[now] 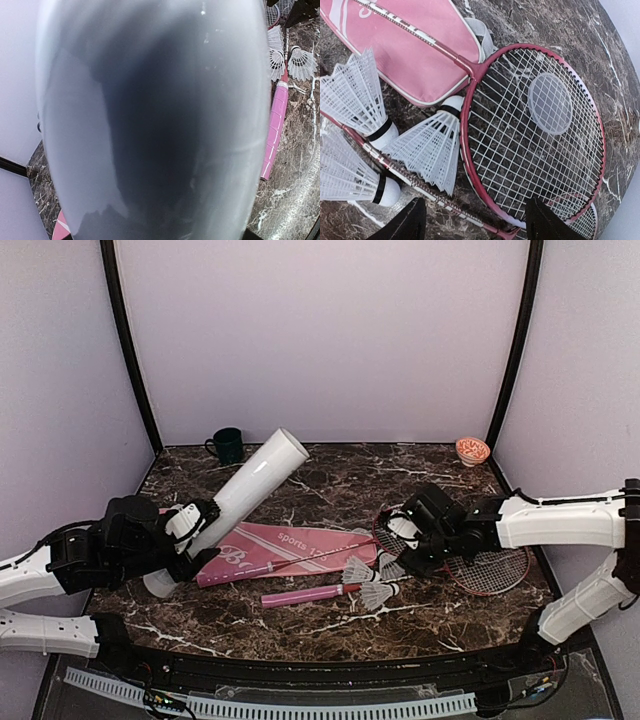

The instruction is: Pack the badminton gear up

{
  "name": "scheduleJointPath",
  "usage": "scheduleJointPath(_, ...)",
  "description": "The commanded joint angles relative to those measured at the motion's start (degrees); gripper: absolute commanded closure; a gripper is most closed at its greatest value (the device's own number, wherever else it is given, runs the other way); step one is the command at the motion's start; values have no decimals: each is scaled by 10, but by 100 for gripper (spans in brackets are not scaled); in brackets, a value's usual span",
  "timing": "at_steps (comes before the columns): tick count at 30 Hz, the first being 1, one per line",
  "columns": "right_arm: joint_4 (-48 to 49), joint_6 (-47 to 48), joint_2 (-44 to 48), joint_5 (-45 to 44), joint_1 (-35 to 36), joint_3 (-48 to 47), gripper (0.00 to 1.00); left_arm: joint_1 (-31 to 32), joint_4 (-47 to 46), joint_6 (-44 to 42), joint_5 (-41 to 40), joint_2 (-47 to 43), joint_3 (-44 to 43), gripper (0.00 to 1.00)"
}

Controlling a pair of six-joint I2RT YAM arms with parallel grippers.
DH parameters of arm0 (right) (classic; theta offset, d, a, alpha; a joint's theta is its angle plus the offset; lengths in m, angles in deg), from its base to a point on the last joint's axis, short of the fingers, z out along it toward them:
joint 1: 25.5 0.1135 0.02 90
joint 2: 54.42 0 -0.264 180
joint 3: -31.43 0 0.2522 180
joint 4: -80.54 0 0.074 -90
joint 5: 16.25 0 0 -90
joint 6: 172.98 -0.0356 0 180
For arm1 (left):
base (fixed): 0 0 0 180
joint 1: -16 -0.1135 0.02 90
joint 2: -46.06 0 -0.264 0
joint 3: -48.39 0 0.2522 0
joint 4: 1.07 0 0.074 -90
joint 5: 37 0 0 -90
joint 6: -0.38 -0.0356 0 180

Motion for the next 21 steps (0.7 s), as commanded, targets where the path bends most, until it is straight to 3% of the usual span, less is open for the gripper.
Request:
scheduleJointPath(1,64,23,-30,-12,5,-1,36,-4,-31,2,6,-5,4,62)
scheduleJointPath(8,85,27,-83,-12,8,-17,46,-4,-33,1,8,-3,5,62)
scheduleJointPath(21,60,10,-95,-2,19,-50,87,-4,-34,0,12,6,6,62)
